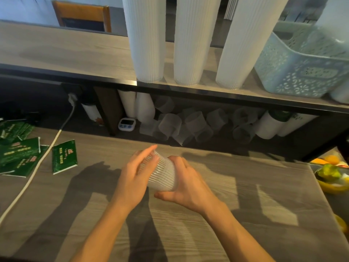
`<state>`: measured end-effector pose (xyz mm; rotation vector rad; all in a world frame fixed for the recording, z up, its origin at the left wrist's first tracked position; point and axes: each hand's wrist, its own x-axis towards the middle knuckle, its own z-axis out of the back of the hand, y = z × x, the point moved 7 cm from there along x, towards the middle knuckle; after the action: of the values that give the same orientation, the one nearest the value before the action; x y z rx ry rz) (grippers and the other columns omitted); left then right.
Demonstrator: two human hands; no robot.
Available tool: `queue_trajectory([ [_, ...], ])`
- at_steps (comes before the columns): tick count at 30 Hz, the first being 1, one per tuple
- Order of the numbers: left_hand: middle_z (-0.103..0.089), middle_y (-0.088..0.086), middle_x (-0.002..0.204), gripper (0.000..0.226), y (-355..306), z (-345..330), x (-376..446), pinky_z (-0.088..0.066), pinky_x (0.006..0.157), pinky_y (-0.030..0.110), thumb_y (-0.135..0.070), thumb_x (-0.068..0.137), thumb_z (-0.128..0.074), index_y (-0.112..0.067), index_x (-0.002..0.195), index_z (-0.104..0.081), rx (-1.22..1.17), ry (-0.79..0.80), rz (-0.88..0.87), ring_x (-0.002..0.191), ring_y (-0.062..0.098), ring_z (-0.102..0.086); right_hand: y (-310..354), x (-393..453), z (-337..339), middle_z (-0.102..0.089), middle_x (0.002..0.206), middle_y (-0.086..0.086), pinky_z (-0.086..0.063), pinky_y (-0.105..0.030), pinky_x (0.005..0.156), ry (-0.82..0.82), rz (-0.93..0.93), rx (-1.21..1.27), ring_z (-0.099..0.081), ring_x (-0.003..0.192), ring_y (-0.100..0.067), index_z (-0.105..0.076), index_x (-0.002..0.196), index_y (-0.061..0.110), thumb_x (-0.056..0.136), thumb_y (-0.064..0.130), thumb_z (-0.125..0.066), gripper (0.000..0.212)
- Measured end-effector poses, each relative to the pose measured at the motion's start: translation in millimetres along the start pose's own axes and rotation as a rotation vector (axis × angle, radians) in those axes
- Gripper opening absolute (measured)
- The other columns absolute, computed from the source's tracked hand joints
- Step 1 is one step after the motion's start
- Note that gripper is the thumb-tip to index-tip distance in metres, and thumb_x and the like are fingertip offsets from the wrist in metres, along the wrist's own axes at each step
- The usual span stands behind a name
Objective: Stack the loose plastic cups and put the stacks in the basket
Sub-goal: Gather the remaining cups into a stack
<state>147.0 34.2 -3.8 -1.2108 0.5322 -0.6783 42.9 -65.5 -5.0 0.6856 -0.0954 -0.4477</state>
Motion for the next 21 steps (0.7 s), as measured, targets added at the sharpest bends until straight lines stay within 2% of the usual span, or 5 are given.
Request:
queue_trajectory([
  [6, -0.046, -0.032, 0.133, 0.055, 5.8, -24.4, -8.1, -0.029, 0.094, 0.001, -0.066, 0.091, -0.023, -0.048, 0.138, -0.044, 0.023, 0.035, 0.013, 0.124, -0.017, -0.039, -2.8, -2.3, -3.0, -0.048, 0.124, 0.011, -0.051, -0.035, 0.088, -0.031, -0.027, 0.032, -0.054, 0.109, -0.011, -0.034, 0.135, 0.027, 0.068, 0.055, -0.081, 0.086],
  [10, -0.05, -0.026, 0.136, 0.066, 9.8, -22.2, 3.8, -0.031, 0.101, 0.012, -0.076, 0.085, -0.025, -0.045, 0.137, -0.049, -0.005, 0.066, 0.047, 0.126, -0.012, -0.042, -13.1, -3.7, -5.7, -0.048, 0.131, 0.009, -0.05, -0.035, 0.091, -0.03, -0.089, 0.069, -0.054, 0.114, -0.013, -0.03, 0.139, 0.026, 0.069, 0.054, -0.081, 0.091],
  [15, -0.057, -0.012, 0.123, 0.06, 12.3, 1.4, 58.3, -0.043, 0.098, 0.03, -0.056, 0.091, -0.054, -0.025, 0.142, -0.044, 0.048, -0.191, 0.125, 0.105, -0.002, -0.054, -32.8, -1.3, 2.8, -0.047, 0.132, 0.007, -0.046, -0.034, 0.092, -0.106, -0.173, 0.11, -0.053, 0.116, -0.016, -0.033, 0.137, 0.026, 0.066, 0.055, -0.083, 0.091],
  [18, -0.046, 0.002, 0.141, 0.081, 10.3, -7.1, 100.4, -0.042, 0.104, 0.041, -0.063, 0.085, -0.059, -0.017, 0.147, -0.034, 0.286, -0.222, 0.113, 0.123, 0.021, -0.049, -45.7, -1.9, 10.8, -0.047, 0.131, 0.008, -0.046, -0.037, 0.093, -0.149, -0.226, 0.138, -0.052, 0.115, -0.015, -0.033, 0.135, 0.028, 0.066, 0.056, -0.082, 0.089],
  [21, -0.043, 0.011, 0.142, 0.086, 6.6, -29.2, 131.4, -0.04, 0.101, 0.045, -0.069, 0.08, -0.06, -0.009, 0.139, -0.041, 0.491, -0.218, 0.143, 0.131, 0.031, -0.042, -53.5, -4.0, 17.0, -0.048, 0.126, 0.008, -0.048, -0.037, 0.092, -0.184, -0.248, 0.159, -0.052, 0.112, -0.013, -0.033, 0.134, 0.029, 0.067, 0.056, -0.082, 0.088],
])
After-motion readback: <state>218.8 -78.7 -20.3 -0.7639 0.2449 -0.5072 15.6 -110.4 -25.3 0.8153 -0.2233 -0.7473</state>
